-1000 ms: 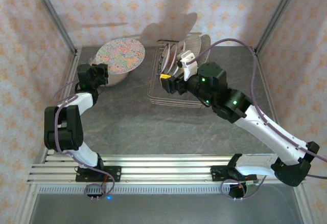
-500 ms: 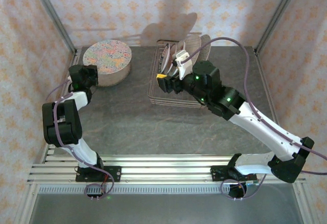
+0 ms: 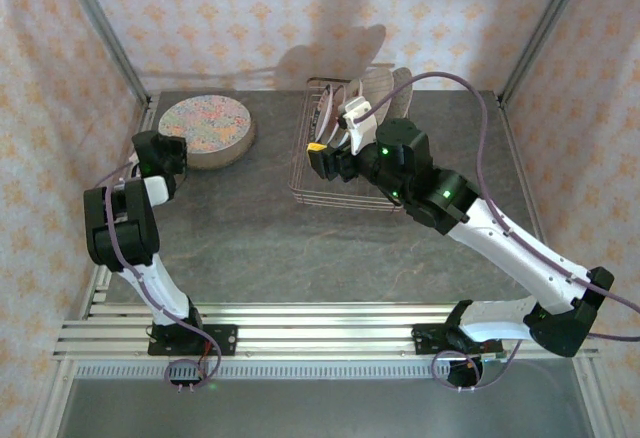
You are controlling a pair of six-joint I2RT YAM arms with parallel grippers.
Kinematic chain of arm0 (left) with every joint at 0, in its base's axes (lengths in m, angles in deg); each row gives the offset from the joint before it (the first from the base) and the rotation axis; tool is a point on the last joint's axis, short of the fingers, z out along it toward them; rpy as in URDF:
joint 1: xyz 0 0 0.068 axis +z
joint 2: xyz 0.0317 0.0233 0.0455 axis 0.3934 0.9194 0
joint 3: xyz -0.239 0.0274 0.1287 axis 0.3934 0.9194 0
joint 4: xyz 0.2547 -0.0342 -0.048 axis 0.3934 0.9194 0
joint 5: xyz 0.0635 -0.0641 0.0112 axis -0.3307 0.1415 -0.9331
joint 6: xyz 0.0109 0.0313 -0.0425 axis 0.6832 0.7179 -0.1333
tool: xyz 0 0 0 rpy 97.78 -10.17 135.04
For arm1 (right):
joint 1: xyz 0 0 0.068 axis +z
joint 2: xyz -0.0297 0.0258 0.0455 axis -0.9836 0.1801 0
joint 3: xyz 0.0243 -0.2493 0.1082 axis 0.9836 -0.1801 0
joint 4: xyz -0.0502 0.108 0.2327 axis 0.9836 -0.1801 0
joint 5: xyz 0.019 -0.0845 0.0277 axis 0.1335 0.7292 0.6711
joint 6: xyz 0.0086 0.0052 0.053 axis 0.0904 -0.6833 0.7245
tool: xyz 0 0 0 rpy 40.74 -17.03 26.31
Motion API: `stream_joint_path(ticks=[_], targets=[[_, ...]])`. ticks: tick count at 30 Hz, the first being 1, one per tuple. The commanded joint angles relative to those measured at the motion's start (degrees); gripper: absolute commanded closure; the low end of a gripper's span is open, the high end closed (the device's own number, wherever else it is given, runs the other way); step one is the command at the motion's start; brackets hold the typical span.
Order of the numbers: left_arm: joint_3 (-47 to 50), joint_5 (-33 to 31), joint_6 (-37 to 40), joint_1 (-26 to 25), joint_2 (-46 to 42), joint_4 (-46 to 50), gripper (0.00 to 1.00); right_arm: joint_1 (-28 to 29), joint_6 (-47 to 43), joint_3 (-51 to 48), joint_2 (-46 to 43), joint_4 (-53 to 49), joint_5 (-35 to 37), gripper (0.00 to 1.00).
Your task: Unload the plates from the dish rack
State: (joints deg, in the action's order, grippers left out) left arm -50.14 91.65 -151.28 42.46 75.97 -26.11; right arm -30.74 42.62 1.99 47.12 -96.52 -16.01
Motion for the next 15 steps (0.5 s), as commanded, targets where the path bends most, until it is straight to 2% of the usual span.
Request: stream_joint_path(ticks=[1, 15], targets=[[-3.2, 0.3, 2.2, 1.0, 0.6, -1.8, 1.0, 0.3, 0.6, 2.1, 0.0, 0.9, 1.5, 0.18], [-7.2, 3.1, 3.1, 1.3, 7.5, -1.6, 1.0, 0.3, 1.2, 2.3, 0.5, 0.6, 1.9, 0.18]])
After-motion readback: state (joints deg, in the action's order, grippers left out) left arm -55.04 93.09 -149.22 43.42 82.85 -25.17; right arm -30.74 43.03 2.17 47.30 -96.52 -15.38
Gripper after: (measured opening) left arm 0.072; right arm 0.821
